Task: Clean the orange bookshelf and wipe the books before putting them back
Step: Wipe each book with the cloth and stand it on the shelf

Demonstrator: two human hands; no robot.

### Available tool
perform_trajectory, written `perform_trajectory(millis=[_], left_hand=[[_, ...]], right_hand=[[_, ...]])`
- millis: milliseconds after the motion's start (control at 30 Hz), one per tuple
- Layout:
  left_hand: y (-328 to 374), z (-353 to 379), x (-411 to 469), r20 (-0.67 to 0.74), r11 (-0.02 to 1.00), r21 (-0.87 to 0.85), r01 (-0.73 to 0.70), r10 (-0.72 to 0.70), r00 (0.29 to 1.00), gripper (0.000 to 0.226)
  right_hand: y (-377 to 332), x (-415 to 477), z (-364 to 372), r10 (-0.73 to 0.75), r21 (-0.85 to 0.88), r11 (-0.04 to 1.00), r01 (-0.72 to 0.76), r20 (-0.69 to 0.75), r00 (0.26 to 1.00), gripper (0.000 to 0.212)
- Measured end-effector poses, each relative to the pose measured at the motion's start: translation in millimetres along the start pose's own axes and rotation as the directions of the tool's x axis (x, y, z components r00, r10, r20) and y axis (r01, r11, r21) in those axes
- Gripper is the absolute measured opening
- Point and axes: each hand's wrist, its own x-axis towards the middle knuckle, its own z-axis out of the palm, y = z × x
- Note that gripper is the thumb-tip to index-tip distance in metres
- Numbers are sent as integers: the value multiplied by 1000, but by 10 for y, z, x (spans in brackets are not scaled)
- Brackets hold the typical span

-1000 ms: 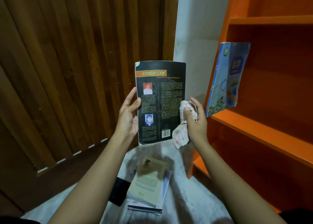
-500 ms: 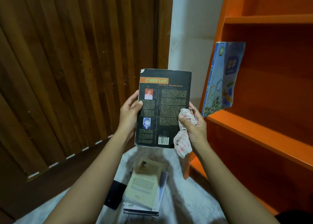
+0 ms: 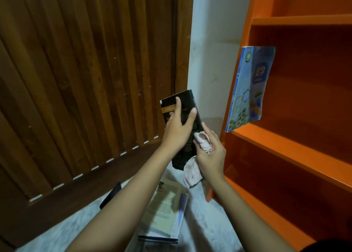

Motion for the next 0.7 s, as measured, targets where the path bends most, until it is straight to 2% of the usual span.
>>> perform_trajectory(millis=[133,200,300,367,467,567,700], left_hand=[[65,-28,-15,-108,994,103,-35,46,993,94],[51,-51,-14,-153,989,143,-48,70,986,87],[41,-99,-5,-256,994,98,-52,76,964,68],[11,-166,20,-327,998,30,-58,65,943,58],[-31,-338,69,-406,990,-51,-128,97,909,52],[-56,-487,53,-432,973,-106,-203,139,891,50],[-147,-522,5,-400,937,-268,-223,103,911,45]], right_hand=[[20,-113,11,-75,-74,994,80,63,995,67],[6,-139,26,-118,-70,990,125,86,989,67],[-13,-148,54,-134,-82,986,147,148,980,68],[-39,-123,73,-111,-74,989,127,189,976,59],[-99,-48,37,-28,-15,999,30,160,987,48],[-142,107,-52,99,6,995,-101,152,983,38],[-248,379,-56,131,-69,990,-126,74,989,38]])
